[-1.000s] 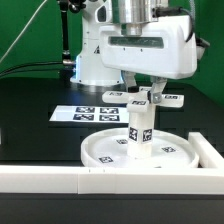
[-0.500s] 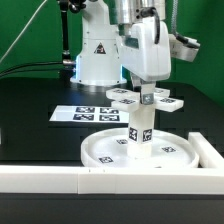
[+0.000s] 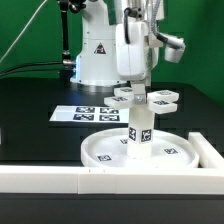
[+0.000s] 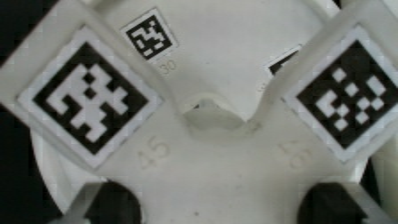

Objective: Assemble round table

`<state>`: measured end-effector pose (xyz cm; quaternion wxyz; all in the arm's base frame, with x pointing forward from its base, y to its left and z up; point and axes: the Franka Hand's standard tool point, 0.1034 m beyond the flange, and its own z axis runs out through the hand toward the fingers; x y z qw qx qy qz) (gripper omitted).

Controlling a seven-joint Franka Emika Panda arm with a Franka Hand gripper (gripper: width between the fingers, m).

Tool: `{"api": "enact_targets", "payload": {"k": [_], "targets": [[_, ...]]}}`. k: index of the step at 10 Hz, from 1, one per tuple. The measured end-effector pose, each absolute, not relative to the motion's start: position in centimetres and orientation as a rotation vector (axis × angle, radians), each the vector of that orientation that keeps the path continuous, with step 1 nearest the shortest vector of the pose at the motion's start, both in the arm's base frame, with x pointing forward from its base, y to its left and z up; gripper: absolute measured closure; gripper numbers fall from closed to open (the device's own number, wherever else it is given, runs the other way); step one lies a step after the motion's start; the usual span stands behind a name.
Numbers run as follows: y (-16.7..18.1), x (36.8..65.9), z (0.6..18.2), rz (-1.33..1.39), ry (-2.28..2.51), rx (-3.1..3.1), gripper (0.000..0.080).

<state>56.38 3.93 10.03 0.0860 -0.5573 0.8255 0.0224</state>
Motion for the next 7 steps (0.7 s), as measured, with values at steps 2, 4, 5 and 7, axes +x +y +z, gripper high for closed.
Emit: {"api": "enact_targets", "payload": {"k": [2,4,5,7], "targets": [[3.93,56.37,10.05,0.068,2.599,-1.391,0.036],[3.95,56.33,10.06,0.066,2.659,-1.226,0.036],[3.92,56.32,10.06,0.072,2.667,-1.193,0.036],[3.91,56.31,10.06,0.077,2.674,-1.159,0.036]]}}
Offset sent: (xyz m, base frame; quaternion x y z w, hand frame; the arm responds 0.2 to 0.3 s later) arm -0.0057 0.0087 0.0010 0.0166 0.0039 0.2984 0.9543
